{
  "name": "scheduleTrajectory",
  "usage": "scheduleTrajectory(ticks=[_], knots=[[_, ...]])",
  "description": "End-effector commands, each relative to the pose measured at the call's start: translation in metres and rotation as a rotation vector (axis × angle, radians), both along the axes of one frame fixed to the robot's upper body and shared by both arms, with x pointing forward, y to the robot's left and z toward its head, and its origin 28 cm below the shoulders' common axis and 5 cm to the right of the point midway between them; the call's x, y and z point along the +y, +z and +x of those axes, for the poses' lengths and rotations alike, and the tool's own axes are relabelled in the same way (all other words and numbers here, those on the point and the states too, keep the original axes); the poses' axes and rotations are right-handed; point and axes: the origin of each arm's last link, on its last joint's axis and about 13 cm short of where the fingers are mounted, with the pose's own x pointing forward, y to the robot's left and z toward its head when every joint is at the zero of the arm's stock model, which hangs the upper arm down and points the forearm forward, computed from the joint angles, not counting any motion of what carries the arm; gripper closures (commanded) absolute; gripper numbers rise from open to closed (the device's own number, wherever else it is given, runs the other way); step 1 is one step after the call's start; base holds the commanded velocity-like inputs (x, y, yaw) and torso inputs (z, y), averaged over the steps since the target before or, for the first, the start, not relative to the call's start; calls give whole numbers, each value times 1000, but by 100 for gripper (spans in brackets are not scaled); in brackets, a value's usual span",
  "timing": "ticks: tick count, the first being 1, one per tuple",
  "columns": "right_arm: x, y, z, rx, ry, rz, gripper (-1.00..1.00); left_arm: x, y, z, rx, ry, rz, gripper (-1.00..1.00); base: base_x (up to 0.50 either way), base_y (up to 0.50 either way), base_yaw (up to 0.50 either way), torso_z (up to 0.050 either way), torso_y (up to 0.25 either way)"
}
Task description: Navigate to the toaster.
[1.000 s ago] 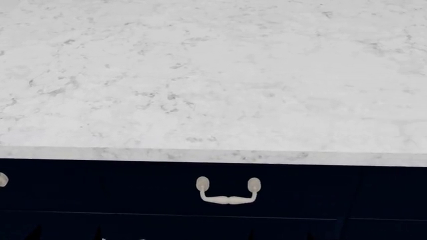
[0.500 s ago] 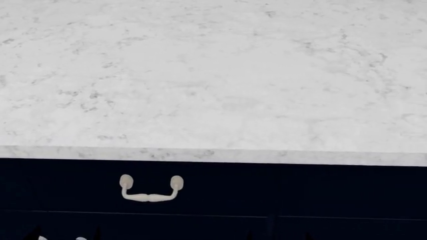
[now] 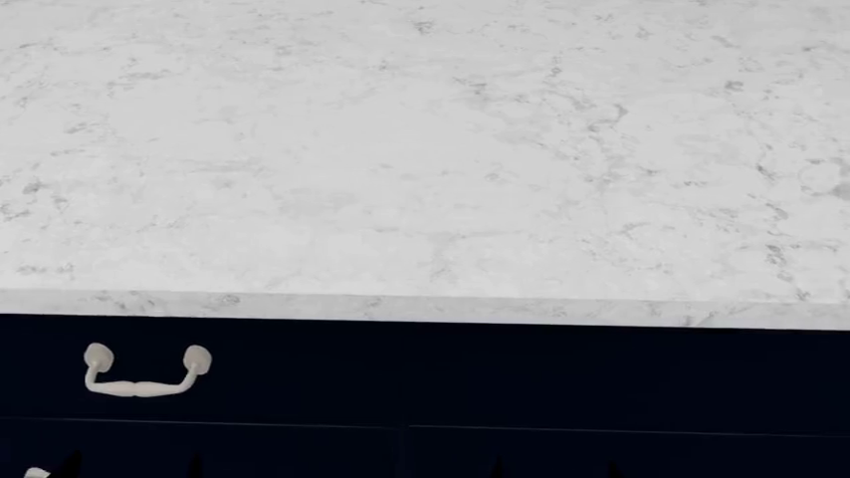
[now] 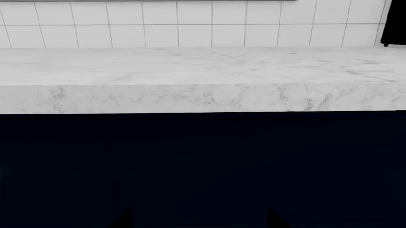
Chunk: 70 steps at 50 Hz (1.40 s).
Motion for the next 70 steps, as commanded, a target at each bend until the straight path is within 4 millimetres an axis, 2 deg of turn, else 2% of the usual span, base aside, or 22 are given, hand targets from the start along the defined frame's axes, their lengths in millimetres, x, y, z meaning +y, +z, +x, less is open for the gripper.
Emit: scheduleTrajectory(ticks=[1, 70], knots=[[0, 0, 0, 0, 0, -1, -100, 0, 0, 0, -1, 0, 1, -100, -5, -473, 0, 0, 0], [2, 1, -1, 2, 10, -3, -100, 1, 1, 0, 1, 2, 3, -100, -4, -476, 0, 0, 0]])
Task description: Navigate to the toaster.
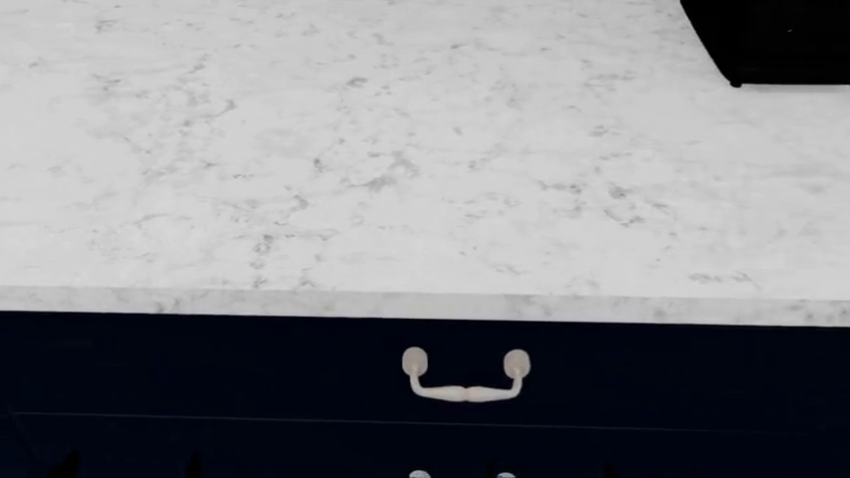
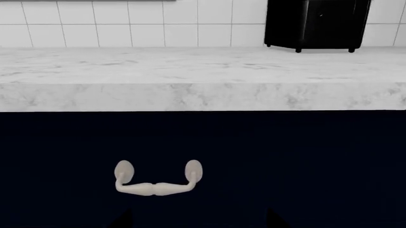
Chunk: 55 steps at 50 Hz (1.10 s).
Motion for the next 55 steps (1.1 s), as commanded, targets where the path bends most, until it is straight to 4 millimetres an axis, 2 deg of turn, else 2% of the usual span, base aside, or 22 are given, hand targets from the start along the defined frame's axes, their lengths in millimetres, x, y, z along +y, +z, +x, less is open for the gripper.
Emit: scheduleTrajectory(ticks=[1, 55], knots=[[0, 0, 0, 0, 1, -1, -100, 0, 0, 0, 0, 1, -1, -100, -1, -500, 0, 0, 0], [0, 1, 0, -1, 0, 1, -100, 0, 1, 0, 0, 1, -1, -100, -4, -491, 0, 0, 0]])
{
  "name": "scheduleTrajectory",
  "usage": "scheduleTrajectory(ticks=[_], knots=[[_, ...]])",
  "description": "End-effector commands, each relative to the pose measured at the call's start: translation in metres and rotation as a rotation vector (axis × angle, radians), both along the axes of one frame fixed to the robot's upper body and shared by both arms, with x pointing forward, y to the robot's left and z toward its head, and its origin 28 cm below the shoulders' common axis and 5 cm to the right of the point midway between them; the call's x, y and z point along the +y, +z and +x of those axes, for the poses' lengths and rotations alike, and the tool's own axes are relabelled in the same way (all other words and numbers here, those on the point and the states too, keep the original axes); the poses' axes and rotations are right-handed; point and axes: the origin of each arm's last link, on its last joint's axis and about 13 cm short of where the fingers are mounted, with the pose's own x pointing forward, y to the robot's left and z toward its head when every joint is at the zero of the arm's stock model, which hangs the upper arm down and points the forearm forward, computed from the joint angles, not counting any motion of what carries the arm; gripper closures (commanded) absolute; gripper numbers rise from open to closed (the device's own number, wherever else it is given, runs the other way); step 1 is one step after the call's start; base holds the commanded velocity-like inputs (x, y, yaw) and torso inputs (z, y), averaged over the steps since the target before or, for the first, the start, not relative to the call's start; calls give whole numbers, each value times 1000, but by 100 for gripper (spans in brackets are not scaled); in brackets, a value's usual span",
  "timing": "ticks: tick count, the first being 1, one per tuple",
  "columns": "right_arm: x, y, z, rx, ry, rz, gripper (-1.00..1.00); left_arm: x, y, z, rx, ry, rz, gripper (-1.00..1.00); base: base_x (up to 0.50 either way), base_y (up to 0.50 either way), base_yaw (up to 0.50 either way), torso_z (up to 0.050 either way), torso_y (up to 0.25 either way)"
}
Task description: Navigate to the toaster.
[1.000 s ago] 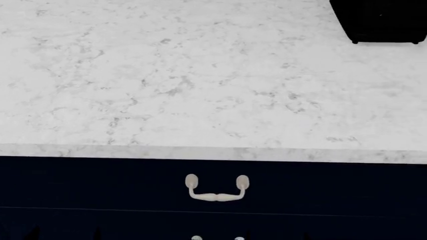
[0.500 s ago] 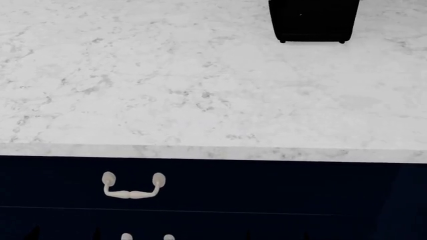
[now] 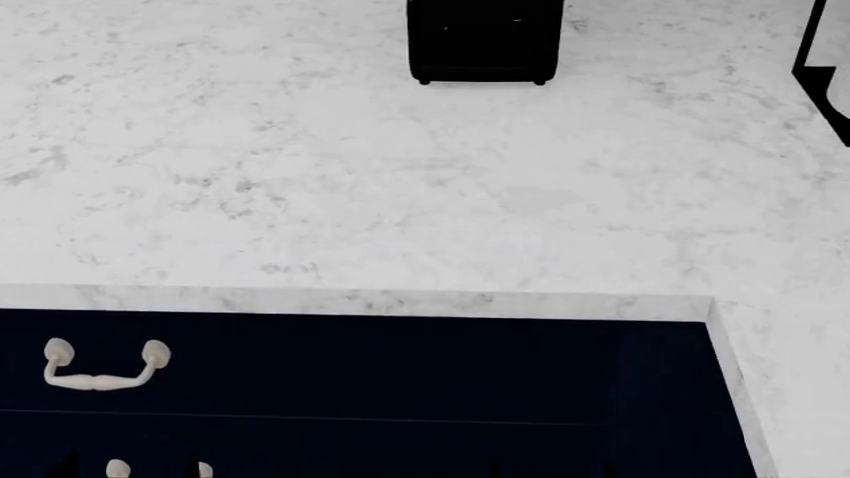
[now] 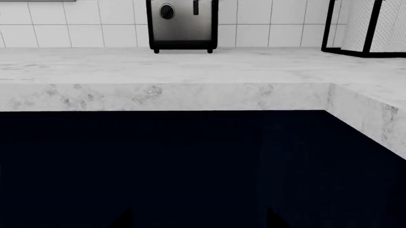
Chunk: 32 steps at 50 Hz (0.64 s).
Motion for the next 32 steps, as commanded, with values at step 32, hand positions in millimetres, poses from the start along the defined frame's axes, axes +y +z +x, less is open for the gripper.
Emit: scheduleTrajectory(ticks=[32], knots=[[0, 0, 0, -6, -9, 11, -100, 1, 2, -5, -43, -50, -9, -100, -1, -50, 0, 7, 0]])
